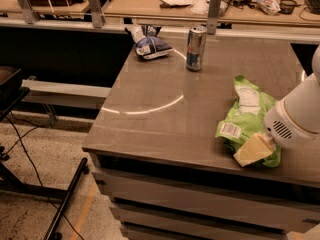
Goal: Move green rice chip bag near redbull can
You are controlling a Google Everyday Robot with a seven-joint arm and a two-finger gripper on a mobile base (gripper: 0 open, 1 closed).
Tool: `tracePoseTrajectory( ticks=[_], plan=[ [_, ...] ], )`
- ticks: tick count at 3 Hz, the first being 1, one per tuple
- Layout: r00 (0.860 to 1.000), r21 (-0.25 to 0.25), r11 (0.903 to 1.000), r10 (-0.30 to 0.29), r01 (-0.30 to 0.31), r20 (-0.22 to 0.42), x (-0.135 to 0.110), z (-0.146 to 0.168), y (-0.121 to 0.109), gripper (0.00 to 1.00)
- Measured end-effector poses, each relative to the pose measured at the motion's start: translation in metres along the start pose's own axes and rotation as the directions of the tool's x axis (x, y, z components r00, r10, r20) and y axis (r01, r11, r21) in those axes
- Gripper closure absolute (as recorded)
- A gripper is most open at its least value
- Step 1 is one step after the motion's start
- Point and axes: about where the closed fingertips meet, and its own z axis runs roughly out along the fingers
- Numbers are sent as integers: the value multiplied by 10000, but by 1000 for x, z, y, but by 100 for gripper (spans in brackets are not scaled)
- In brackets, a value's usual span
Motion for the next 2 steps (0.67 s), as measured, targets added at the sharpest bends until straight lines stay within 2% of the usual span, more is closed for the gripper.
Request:
tracePoseTrajectory(
  ticks=[1,2],
  plan=[
    [10000,0,10000,-1,1,0,0,0,0,100],
    [9971,456,9961,-751,756,-132,-16,-16,-5,100]
  ],
)
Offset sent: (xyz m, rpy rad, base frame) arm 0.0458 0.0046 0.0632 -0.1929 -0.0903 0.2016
